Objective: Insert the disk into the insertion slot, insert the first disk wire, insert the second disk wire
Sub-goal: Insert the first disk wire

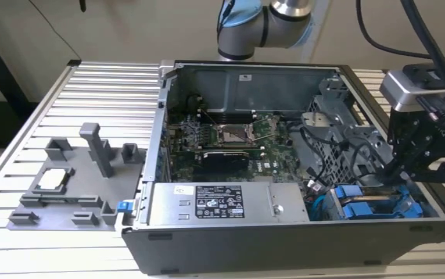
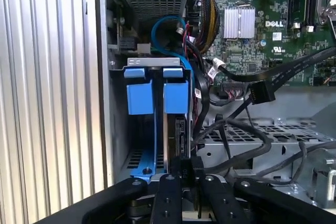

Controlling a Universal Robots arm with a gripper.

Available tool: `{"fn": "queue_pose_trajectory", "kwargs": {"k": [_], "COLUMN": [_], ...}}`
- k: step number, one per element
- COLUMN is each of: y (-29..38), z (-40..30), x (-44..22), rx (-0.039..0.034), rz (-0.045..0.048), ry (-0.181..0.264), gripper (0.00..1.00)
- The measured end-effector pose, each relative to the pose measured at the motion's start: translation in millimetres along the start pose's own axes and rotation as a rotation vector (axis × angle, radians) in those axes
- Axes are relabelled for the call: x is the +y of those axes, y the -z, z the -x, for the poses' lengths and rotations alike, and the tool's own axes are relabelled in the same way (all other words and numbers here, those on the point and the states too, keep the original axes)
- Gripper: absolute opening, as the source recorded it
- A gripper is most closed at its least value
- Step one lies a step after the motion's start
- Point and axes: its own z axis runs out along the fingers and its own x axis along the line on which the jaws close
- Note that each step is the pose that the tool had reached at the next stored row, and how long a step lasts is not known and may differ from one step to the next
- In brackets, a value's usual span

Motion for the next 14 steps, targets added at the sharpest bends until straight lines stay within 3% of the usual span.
{"fn": "queue_pose_trajectory", "kwargs": {"k": [3, 9, 14], "y": [-2.8, -6.6, -11.5], "z": [-0.2, -0.2, -0.3], "x": [-5.3, -6.1, -6.6], "rx": [-0.0019, -0.0026, -0.0043], "rz": [0.0118, 0.0386, 0.0451], "ry": [0.000, -0.013, -0.028], "gripper": [0.19, 0.19, 0.19]}}
